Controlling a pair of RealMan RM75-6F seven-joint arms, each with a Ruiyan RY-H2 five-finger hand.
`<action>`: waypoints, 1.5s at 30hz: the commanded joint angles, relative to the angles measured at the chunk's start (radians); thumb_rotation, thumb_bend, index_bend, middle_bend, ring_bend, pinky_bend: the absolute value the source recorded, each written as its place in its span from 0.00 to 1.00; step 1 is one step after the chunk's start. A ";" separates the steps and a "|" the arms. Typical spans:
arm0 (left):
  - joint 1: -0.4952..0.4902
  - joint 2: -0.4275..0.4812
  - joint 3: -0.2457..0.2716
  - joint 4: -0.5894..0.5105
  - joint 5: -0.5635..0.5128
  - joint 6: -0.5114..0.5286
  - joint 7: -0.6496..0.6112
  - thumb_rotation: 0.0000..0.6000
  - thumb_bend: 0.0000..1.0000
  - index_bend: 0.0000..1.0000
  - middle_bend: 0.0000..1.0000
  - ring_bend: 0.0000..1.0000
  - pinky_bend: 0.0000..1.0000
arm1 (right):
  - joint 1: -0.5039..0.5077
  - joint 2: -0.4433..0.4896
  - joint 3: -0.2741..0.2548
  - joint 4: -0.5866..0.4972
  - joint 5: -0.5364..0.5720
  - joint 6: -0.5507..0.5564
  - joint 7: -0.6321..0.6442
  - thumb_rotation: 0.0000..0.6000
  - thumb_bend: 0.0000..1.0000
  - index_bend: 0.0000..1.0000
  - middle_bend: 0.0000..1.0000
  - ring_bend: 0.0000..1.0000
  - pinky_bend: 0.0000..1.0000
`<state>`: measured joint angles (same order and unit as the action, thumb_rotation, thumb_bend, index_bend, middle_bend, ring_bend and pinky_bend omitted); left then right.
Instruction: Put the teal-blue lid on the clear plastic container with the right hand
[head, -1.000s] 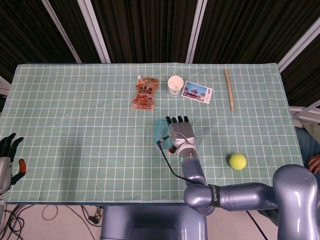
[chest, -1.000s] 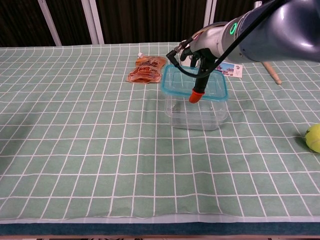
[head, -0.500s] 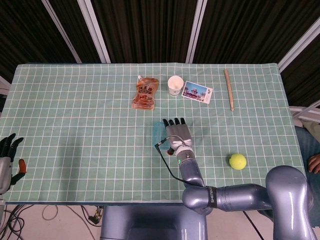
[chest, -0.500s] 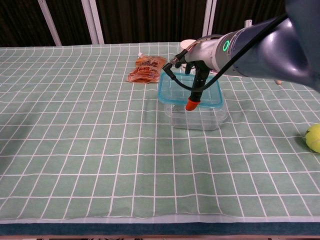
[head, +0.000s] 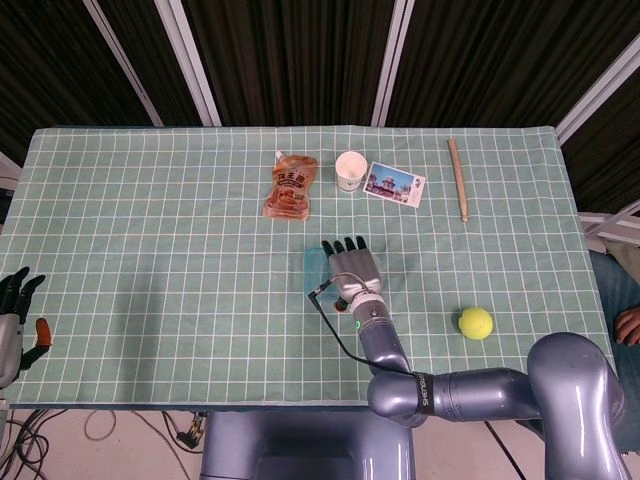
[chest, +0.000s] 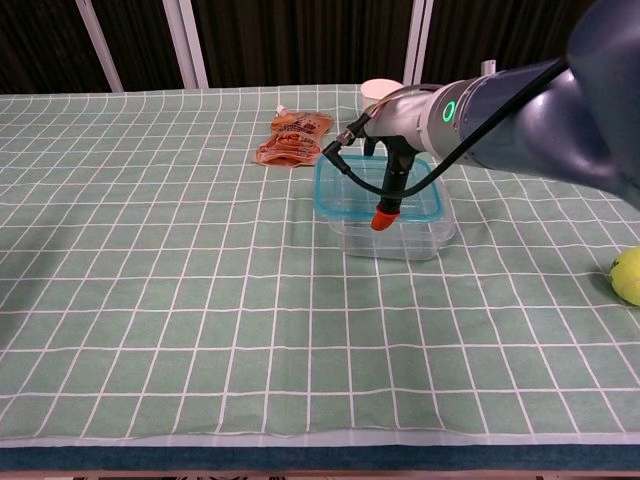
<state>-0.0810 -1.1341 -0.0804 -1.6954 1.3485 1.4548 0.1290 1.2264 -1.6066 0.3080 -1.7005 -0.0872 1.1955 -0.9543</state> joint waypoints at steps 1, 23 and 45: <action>0.000 -0.001 0.000 0.002 0.000 0.000 0.001 1.00 0.64 0.11 0.00 0.00 0.00 | 0.005 -0.007 0.009 0.012 0.031 0.007 -0.012 1.00 0.22 0.00 0.42 0.07 0.00; -0.002 0.001 -0.004 -0.002 -0.013 -0.004 0.004 1.00 0.64 0.11 0.00 0.00 0.00 | 0.013 -0.078 0.039 0.072 0.047 0.067 -0.034 1.00 0.22 0.00 0.42 0.07 0.00; -0.001 0.000 -0.002 -0.001 -0.012 -0.004 0.007 1.00 0.64 0.11 0.00 0.00 0.00 | -0.024 -0.078 0.046 0.080 0.030 0.048 -0.048 1.00 0.22 0.00 0.42 0.07 0.00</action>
<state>-0.0819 -1.1341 -0.0822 -1.6968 1.3363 1.4506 0.1355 1.2032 -1.6849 0.3539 -1.6203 -0.0572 1.2439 -1.0022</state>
